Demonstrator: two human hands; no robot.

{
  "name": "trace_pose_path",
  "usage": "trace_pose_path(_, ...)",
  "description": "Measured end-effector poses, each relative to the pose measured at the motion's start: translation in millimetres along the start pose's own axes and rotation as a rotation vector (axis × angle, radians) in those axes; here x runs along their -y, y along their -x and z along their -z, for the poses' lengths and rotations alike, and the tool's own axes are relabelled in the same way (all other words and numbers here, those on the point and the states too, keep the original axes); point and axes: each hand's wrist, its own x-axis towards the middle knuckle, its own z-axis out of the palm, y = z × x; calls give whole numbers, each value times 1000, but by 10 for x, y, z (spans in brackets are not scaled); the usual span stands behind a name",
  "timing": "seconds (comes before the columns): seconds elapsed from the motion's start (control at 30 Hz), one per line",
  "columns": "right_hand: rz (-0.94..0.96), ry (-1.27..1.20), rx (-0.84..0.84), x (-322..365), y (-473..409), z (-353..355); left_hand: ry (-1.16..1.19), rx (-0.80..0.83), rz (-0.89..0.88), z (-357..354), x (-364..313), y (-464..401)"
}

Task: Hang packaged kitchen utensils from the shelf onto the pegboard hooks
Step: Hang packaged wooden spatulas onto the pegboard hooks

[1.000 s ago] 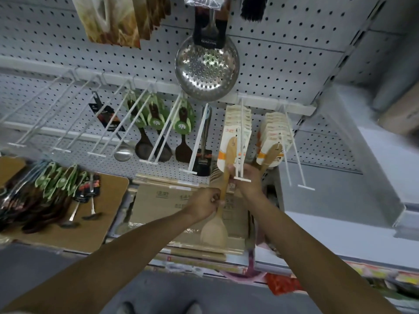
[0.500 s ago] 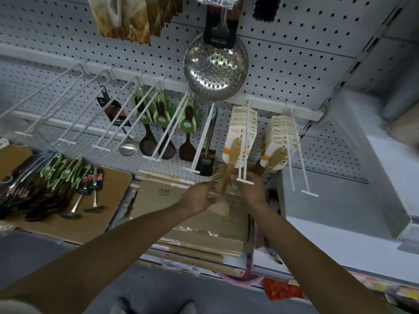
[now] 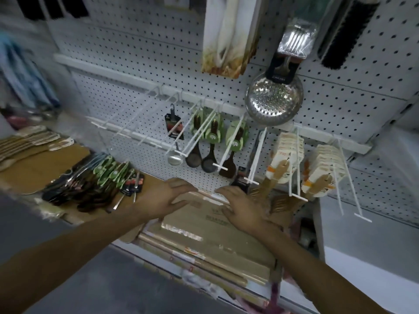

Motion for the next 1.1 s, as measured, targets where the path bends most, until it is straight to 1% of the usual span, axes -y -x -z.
trace_pose_path(0.1, 113, 61, -28, 440, -300, -120, -39, -41, -19, 302, 255, 422)
trace_pose_path(0.27, 235, 95, -79, 1231, -785, -395, -42, -98, 71, 769, 713, 1177)
trace_pose_path(0.43, 286, 69, -82, 2126, -1255, -707, -152, -114, 138, 1224, 1308, 1967)
trace_pose_path(0.73, 428, 66, -62, 3706, -1992, -1288, -223, -170, 214, 2021, 2125, 3318)
trace_pose_path(0.9, 485, 50, -29, 4320, -2394, -1575, -184, -236, 310, 2332, 2532, 3857)
trace_pose_path(1.1, 561, 96, 40, 4768, -2984, -1908, -208, -264, 397, 2515, 3107, 4260)
